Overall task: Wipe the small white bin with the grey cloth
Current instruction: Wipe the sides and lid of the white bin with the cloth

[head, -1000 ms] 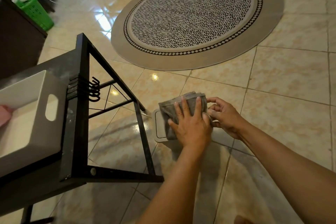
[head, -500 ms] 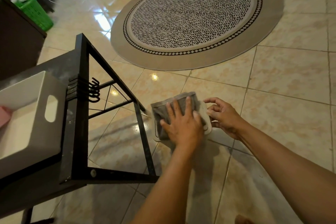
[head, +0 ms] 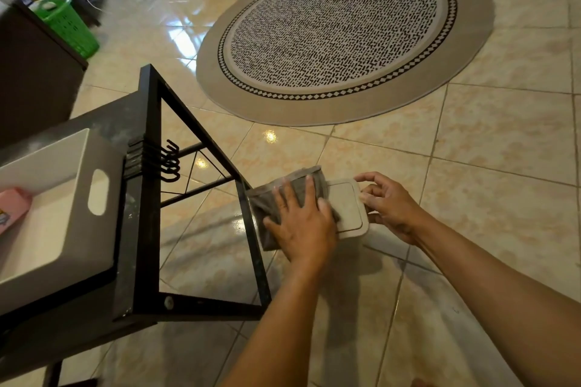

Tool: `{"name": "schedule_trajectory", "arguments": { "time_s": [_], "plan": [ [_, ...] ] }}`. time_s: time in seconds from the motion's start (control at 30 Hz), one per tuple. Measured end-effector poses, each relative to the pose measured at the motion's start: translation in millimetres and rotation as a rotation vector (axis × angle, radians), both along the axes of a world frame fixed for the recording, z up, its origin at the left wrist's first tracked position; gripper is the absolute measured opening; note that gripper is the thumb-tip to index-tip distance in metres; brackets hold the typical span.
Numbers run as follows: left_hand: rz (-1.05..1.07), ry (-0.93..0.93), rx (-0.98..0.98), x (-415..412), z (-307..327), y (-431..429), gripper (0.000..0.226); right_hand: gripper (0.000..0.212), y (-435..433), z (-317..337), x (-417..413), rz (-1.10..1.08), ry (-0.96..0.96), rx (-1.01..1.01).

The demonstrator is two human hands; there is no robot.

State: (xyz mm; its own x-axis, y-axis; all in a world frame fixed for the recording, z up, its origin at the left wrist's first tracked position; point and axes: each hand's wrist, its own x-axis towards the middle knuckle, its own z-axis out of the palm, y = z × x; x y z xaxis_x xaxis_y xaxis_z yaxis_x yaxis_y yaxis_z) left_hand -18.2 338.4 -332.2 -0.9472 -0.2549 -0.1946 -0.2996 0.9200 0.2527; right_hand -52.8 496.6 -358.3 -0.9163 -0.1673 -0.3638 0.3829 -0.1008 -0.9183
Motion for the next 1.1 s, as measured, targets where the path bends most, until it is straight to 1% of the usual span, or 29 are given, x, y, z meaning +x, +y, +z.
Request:
{"name": "schedule_trajectory", "arguments": {
  "time_s": [0.07, 0.13, 0.17, 0.27, 0.3, 0.37, 0.43, 0.47, 0.6, 0.7, 0.73, 0.8, 0.87, 0.9, 1.0, 1.1],
  "plan": [
    [-0.023, -0.002, -0.006, 19, -1, 1, 0.057, 0.03, -1, -1, -1, 0.007, 0.003, 0.002],
    [-0.103, -0.007, 0.004, 33, -2, 19, 0.061, 0.029, -1, 0, -1, 0.013, 0.006, -0.013],
    [-0.144, -0.008, 0.007, 34, -4, 29, 0.063, 0.028, -1, 1, 0, 0.018, 0.007, -0.02],
    [-0.21, -0.018, -0.006, 15, -2, 42, 0.058, 0.029, 0, 3, 2, 0.025, 0.014, -0.01],
    [-0.198, -0.022, -0.016, 6, -1, 37, 0.058, 0.029, 0, 3, 2, 0.022, 0.017, 0.0],
    [-0.108, -0.009, -0.012, -4, 0, 18, 0.059, 0.029, 1, 2, 1, 0.011, 0.018, 0.014],
    [-0.02, 0.018, -0.022, 2, -2, 0, 0.059, 0.029, 0, 1, 0, 0.01, 0.015, 0.021],
    [-0.01, 0.026, -0.028, 10, -3, -3, 0.059, 0.029, 0, 0, -1, 0.01, 0.013, 0.018],
    [-0.128, -0.012, -0.011, 34, -3, 27, 0.06, 0.028, 0, 0, -1, 0.028, 0.008, -0.007],
    [-0.185, -0.001, -0.015, 13, -3, 45, 0.059, 0.032, 0, 0, 0, 0.029, 0.01, -0.006],
    [-0.185, -0.005, -0.024, 4, -3, 42, 0.059, 0.032, 0, 0, 0, 0.025, 0.011, 0.003],
    [-0.121, -0.007, -0.013, -7, -4, 24, 0.059, 0.032, 0, 0, 0, 0.015, 0.007, 0.005],
    [-0.039, 0.021, -0.003, 1, -6, 6, 0.059, 0.032, 0, 0, -1, 0.01, 0.005, -0.003],
    [-0.032, 0.027, -0.009, 11, -5, 3, 0.059, 0.031, -1, 0, -1, 0.014, 0.006, -0.001],
    [-0.126, 0.004, -0.01, 38, -4, 26, 0.06, 0.028, -2, 2, -1, 0.03, 0.004, -0.017],
    [-0.2, -0.024, 0.014, 24, -1, 48, 0.059, 0.03, -2, 2, -1, 0.031, -0.005, -0.032]
  ]
}}
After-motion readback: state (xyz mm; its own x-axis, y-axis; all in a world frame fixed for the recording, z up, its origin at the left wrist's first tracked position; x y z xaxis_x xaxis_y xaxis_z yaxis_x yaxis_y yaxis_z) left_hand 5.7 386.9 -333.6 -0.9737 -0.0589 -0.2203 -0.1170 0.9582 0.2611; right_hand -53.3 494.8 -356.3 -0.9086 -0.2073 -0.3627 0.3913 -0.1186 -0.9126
